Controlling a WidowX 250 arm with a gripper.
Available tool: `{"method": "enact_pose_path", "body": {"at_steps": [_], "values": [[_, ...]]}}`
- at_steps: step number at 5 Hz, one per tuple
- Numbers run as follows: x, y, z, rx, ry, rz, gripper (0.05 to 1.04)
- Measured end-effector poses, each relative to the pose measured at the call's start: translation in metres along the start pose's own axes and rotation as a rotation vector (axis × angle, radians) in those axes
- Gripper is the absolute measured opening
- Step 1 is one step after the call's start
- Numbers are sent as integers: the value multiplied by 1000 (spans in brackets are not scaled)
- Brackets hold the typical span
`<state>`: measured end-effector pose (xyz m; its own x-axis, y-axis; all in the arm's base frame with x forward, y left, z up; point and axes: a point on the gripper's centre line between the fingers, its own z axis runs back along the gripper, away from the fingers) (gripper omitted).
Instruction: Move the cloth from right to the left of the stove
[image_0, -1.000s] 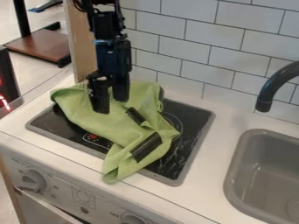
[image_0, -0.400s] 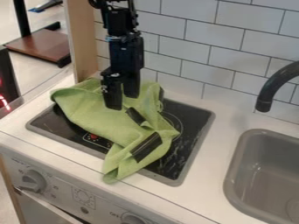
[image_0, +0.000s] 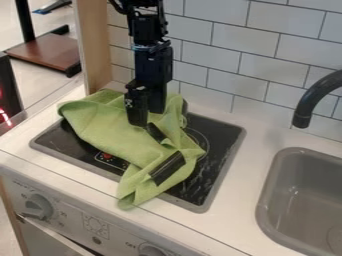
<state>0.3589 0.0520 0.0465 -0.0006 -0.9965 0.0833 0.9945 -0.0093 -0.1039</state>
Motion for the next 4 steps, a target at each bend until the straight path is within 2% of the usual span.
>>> {"method": "enact_pose_path", "body": {"at_steps": [1, 3, 4], "values": [[-3, 1, 0, 7, 18, -3, 939], [-7, -3, -8, 3, 38, -10, 323], [-6, -3, -8, 3, 33, -12, 125]]}}
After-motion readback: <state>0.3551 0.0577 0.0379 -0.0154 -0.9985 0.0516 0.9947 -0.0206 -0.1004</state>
